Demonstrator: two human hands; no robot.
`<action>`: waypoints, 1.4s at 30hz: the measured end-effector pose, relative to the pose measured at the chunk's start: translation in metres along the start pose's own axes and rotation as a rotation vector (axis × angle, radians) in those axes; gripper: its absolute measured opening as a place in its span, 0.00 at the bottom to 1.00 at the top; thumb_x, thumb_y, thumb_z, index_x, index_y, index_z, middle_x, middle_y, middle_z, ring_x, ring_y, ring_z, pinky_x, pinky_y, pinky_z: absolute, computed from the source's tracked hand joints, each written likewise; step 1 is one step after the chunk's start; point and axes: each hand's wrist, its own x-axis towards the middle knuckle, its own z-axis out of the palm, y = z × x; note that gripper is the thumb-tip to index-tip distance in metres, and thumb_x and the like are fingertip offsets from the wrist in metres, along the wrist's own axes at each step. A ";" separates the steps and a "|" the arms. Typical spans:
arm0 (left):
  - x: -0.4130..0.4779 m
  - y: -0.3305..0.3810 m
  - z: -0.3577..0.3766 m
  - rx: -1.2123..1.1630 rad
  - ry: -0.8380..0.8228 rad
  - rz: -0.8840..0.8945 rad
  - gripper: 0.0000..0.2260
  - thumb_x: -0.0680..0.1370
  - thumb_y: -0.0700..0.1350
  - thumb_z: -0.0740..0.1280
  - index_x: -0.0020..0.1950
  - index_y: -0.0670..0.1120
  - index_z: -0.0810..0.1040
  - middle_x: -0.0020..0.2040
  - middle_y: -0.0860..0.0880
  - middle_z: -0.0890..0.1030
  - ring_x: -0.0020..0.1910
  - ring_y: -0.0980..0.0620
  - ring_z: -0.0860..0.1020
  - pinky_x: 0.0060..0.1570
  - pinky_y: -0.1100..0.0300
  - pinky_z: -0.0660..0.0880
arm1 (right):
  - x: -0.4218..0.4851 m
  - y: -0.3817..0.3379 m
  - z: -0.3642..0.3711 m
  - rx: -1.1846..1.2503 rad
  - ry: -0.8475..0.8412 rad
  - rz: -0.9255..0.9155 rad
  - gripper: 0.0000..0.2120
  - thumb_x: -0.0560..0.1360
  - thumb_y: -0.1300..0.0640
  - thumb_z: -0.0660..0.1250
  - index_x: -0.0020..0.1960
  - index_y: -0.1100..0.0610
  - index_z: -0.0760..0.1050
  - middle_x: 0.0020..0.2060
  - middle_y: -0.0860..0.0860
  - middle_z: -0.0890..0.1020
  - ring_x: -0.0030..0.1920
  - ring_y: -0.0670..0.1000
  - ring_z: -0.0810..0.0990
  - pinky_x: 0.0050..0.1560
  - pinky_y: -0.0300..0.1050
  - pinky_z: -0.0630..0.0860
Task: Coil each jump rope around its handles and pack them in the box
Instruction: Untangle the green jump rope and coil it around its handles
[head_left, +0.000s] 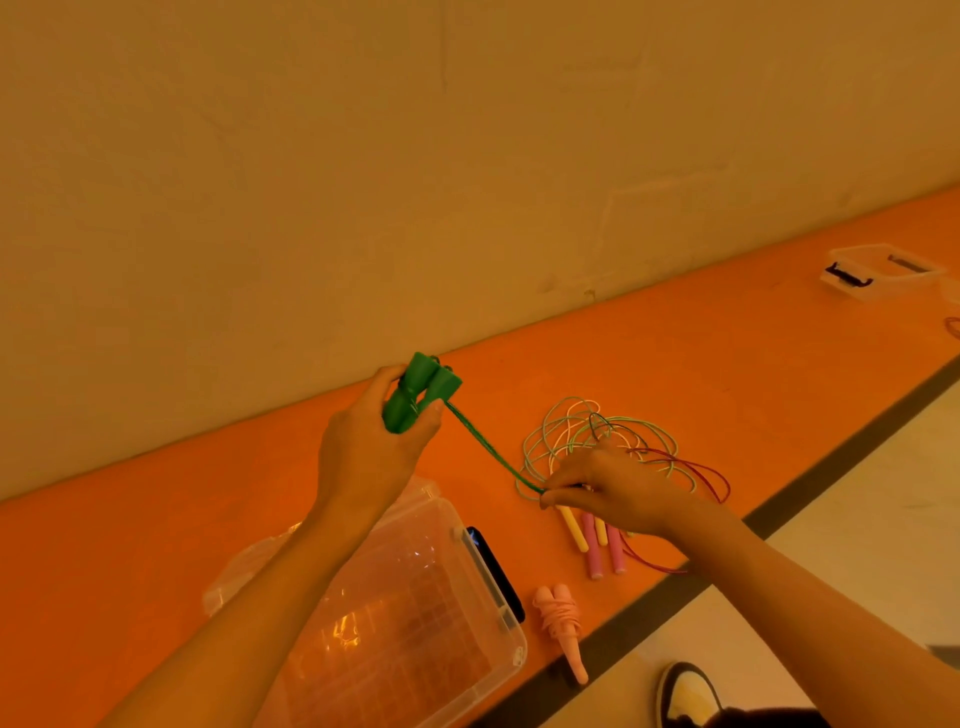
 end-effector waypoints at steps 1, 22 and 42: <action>0.002 -0.002 -0.002 0.071 0.012 -0.003 0.14 0.77 0.59 0.69 0.61 0.64 0.73 0.39 0.54 0.82 0.33 0.52 0.79 0.33 0.48 0.78 | 0.001 -0.008 0.000 -0.033 -0.005 -0.062 0.12 0.79 0.45 0.65 0.50 0.50 0.84 0.43 0.41 0.83 0.41 0.39 0.75 0.47 0.39 0.71; -0.029 0.012 0.031 0.651 -0.477 0.257 0.35 0.74 0.69 0.40 0.77 0.60 0.63 0.44 0.54 0.81 0.38 0.55 0.75 0.31 0.62 0.64 | 0.007 -0.049 -0.055 0.012 0.531 -0.190 0.16 0.79 0.45 0.62 0.47 0.56 0.82 0.40 0.41 0.79 0.40 0.36 0.74 0.41 0.33 0.68; -0.053 0.032 0.051 0.348 -0.389 0.665 0.25 0.77 0.71 0.55 0.58 0.55 0.80 0.32 0.60 0.77 0.23 0.67 0.63 0.26 0.71 0.57 | 0.003 -0.025 -0.054 0.416 0.441 0.154 0.15 0.72 0.42 0.69 0.43 0.53 0.85 0.37 0.53 0.84 0.38 0.61 0.80 0.39 0.59 0.76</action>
